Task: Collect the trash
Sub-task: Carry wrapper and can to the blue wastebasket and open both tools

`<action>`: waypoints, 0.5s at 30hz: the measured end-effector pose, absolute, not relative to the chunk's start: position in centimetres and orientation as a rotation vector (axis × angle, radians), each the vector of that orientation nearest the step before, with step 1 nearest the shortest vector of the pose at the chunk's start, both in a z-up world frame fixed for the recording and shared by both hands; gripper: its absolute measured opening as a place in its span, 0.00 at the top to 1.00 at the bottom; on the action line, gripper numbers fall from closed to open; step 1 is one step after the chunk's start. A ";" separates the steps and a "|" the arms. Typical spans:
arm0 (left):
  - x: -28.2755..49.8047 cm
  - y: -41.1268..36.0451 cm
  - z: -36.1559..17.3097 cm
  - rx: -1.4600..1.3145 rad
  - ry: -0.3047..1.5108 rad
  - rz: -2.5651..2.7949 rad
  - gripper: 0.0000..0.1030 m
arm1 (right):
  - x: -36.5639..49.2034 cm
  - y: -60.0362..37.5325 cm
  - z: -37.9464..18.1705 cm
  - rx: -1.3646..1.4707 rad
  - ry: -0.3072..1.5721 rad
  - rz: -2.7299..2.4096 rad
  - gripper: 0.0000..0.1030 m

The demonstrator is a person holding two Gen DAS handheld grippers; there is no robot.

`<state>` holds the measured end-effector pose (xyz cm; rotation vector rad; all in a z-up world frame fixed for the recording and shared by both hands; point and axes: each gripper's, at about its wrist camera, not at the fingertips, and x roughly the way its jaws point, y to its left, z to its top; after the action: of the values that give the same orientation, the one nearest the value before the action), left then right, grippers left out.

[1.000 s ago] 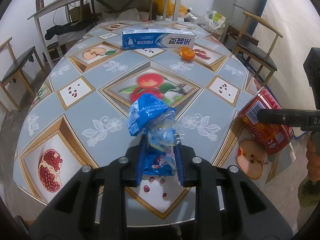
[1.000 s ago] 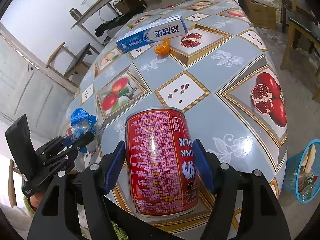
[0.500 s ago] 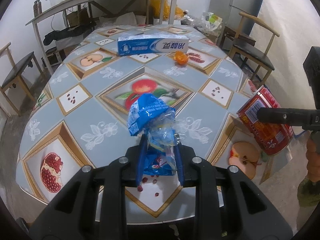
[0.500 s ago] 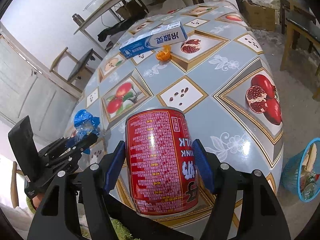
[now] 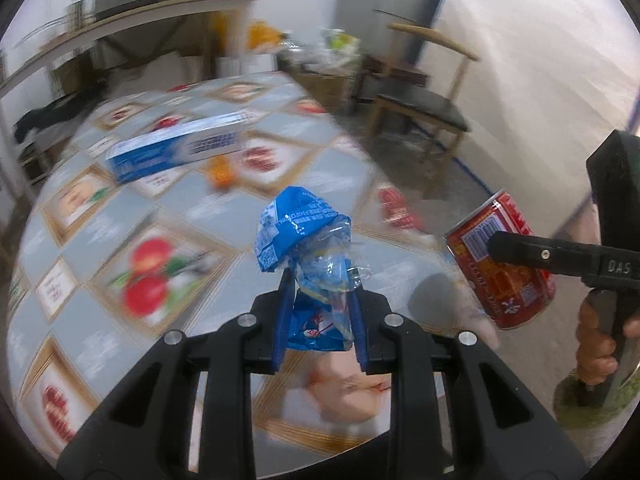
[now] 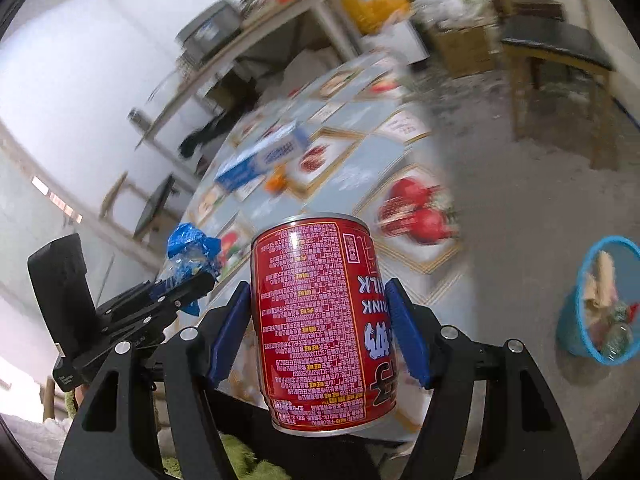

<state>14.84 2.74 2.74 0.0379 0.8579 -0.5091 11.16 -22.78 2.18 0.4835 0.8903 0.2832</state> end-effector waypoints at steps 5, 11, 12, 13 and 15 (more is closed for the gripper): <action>15.3 -4.6 3.8 0.073 0.884 -0.699 0.76 | 7.4 -30.4 2.9 0.556 0.809 0.101 0.36; 15.1 -15.2 2.9 0.154 0.968 -0.914 0.76 | 2.2 -40.3 1.1 0.675 0.751 -0.165 0.36; 15.0 -17.2 2.4 0.167 0.997 -0.942 0.76 | 1.5 -41.7 0.6 0.694 0.748 -0.201 0.36; 14.9 -18.9 1.8 0.180 1.020 -0.964 0.76 | 0.6 -43.4 -0.1 0.719 0.747 -0.244 0.36; 14.7 -22.5 0.6 0.215 1.064 -1.014 0.76 | -0.5 -45.7 -1.4 0.757 0.752 -0.294 0.36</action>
<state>14.67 -22.48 0.57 0.2146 1.0644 -1.0138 -0.49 -45.72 -1.41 0.7573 0.7522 -0.2944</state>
